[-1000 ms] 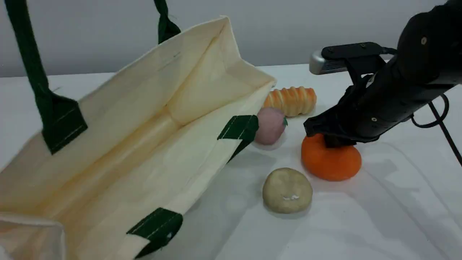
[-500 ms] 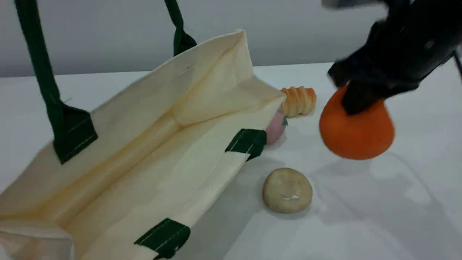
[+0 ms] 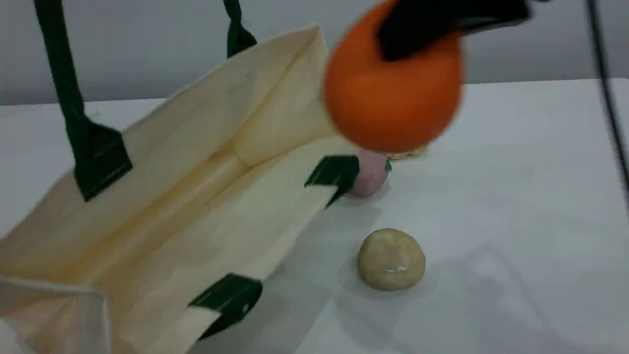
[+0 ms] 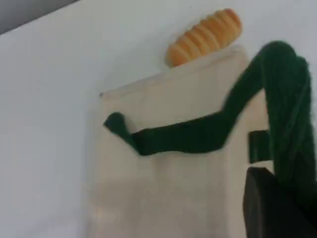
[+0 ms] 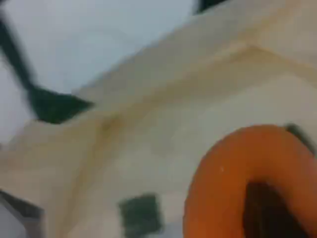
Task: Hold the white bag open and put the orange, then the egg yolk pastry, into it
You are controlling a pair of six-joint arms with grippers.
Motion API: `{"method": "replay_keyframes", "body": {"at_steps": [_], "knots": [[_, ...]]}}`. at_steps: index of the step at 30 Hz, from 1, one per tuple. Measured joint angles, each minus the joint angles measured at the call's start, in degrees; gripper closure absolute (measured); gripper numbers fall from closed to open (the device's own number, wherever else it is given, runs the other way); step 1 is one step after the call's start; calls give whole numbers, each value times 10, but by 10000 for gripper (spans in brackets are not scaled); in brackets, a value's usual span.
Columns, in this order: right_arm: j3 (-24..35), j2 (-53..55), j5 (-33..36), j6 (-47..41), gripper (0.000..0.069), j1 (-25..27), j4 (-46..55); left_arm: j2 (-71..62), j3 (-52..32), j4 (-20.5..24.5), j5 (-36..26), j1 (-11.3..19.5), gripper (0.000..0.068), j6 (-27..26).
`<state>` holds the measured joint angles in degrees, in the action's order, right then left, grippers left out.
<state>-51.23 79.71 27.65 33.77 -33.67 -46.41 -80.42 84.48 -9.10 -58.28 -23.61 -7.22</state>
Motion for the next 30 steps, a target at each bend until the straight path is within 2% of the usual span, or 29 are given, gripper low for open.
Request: {"method": "replay_keyframes", "body": {"at_steps": [4,10,13,19,24,30], "knots": [[0,21,-56,17,648,-61,-49,1,30,-13,-8,0,603,0],[-1,61,-144,18,648,-128,-82,1,32,-14,-25,0,603,0],[-1,86,-182,29,648,-145,-90,1,32,-14,-25,0,603,0],[-2,125,-243,30,648,-145,-106,1,31,-15,-25,0,603,0],[-23,151,-256,30,648,-145,-110,1,31,-16,-25,0,603,0],[-79,201,-207,30,648,-145,-108,1,31,-16,-22,0,603,0]]}}
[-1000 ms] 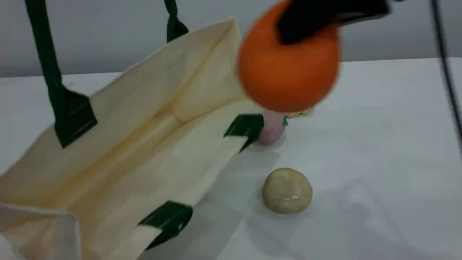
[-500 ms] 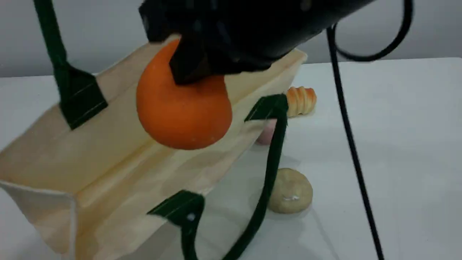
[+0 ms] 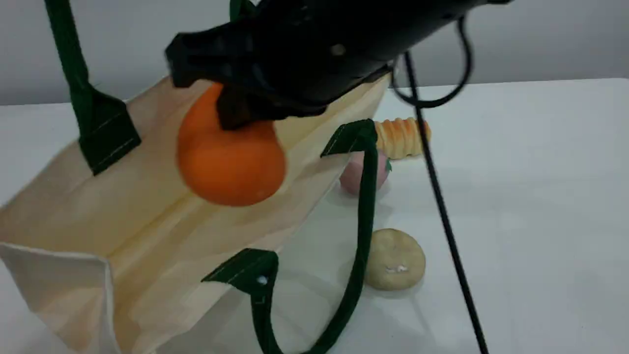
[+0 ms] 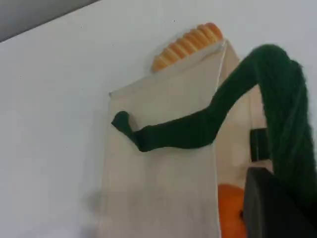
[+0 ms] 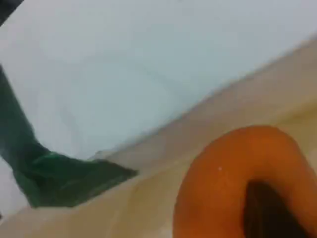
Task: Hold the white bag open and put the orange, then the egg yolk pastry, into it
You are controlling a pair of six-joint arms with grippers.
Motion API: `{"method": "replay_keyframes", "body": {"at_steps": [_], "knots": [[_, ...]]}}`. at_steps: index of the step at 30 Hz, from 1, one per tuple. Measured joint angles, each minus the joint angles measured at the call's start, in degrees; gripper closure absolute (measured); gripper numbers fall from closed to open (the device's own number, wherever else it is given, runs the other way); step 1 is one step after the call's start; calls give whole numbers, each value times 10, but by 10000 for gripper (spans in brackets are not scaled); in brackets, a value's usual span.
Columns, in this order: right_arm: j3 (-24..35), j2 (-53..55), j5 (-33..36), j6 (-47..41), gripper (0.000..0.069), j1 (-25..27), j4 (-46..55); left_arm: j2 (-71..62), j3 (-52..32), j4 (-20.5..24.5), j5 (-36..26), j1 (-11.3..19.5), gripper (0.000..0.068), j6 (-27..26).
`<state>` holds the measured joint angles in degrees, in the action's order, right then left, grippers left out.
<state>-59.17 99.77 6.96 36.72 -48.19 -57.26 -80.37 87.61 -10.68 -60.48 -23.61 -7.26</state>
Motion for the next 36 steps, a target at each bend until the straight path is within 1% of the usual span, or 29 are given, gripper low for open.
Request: {"method": "replay_keyframes", "body": {"at_steps": [7,12,19,23,28,30,32,34,36], "knots": [[-63,64,10,0,648,0,0,-1,0,0,1,0,603,-3],[-93,114,8,17,648,0,0,-1,0,-4,1,0,603,-3],[-124,156,3,21,648,0,-4,-1,0,-5,1,0,603,-6],[-135,173,-19,28,648,0,-9,-1,0,-18,-1,0,603,-15],[-147,183,9,50,639,-8,-3,-1,0,-17,-1,0,603,-15],[-154,183,11,62,616,-11,-3,-1,0,-15,-1,0,603,-15],[-160,183,8,67,563,-14,-3,-1,0,-15,-1,0,603,-16],[-161,181,9,75,484,-16,0,-1,0,-15,-1,0,603,-18],[-161,178,15,86,386,-16,1,-1,0,-12,-1,0,603,-18]]}}
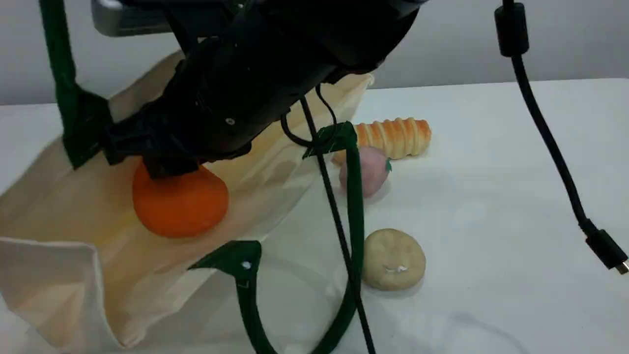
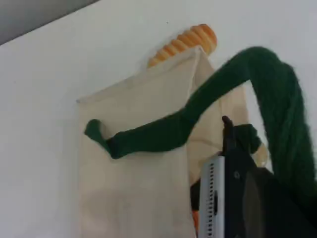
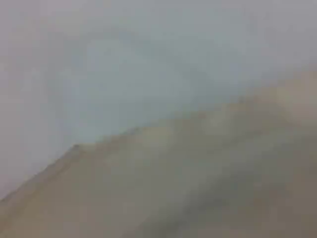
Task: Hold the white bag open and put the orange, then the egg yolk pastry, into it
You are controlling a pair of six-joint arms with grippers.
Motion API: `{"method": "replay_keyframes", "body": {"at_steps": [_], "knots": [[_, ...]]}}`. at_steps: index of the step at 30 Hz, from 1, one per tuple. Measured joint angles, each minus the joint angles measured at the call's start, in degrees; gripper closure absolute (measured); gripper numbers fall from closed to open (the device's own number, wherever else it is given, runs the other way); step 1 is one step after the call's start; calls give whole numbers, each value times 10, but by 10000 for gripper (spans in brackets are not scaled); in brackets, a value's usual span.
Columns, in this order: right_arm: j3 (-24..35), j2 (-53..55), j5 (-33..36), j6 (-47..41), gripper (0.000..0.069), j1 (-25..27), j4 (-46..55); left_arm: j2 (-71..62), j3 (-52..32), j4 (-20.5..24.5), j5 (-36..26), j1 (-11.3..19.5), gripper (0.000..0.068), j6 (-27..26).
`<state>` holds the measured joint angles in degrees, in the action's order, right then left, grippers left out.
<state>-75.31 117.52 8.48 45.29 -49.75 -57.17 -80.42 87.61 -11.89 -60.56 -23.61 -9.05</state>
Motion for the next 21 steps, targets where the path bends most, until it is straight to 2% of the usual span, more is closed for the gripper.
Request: {"method": "replay_keyframes", "body": {"at_steps": [2,6,16,18,21], "knots": [[0,-6,21,10,280,1,7,0,0,0,0,0,603,-1],[0,-29,77,14,155,15,40,0,0,-1,0,0,603,-7],[3,-86,298,-90,133,112,156,0,0,-1,0,0,603,-7],[9,-85,351,-123,139,134,194,0,0,-1,0,0,603,-7],[17,-85,395,-159,167,157,230,0,0,-1,0,0,603,-7]]}}
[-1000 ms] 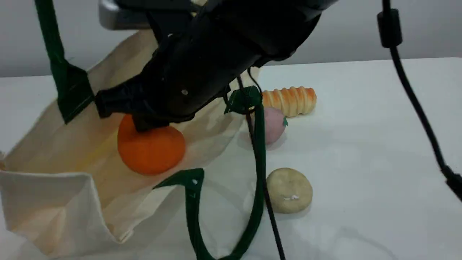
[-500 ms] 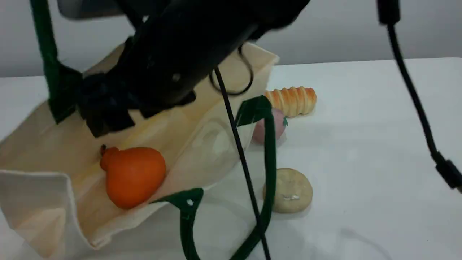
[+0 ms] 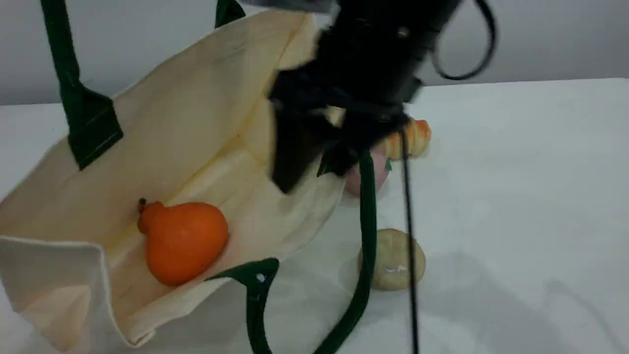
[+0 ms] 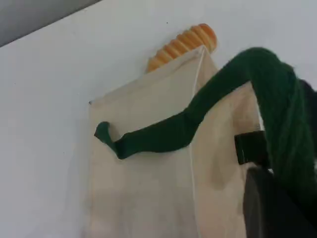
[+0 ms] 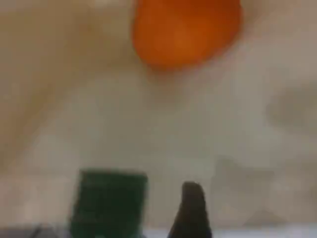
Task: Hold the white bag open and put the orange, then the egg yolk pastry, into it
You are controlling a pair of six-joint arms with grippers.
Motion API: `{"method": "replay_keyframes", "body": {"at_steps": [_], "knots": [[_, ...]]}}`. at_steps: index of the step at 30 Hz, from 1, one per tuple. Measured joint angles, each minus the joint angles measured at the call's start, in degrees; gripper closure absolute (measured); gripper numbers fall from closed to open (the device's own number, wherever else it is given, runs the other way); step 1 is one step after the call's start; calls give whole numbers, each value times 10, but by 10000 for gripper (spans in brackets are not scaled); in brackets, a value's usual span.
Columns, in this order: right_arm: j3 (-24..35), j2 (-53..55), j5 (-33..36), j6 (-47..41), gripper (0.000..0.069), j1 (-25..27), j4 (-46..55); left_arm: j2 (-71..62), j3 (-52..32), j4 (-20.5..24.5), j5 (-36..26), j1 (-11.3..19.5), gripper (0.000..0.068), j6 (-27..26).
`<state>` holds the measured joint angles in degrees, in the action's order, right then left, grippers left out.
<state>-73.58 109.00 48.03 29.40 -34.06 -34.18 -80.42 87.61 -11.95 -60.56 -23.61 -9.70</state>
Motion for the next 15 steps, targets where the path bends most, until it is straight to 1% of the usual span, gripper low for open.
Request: {"method": "replay_keyframes", "body": {"at_steps": [3,7,11,15], "knots": [[2,0,34,-9,204,15,16,0,0,0,0,0,603,-1],[2,0,57,-21,227,22,36,0,0,0,-1,0,603,-1],[21,1,48,-59,230,28,93,0,0,0,-3,0,603,-2],[53,1,5,-93,230,32,145,1,0,0,-3,0,603,-3]]}}
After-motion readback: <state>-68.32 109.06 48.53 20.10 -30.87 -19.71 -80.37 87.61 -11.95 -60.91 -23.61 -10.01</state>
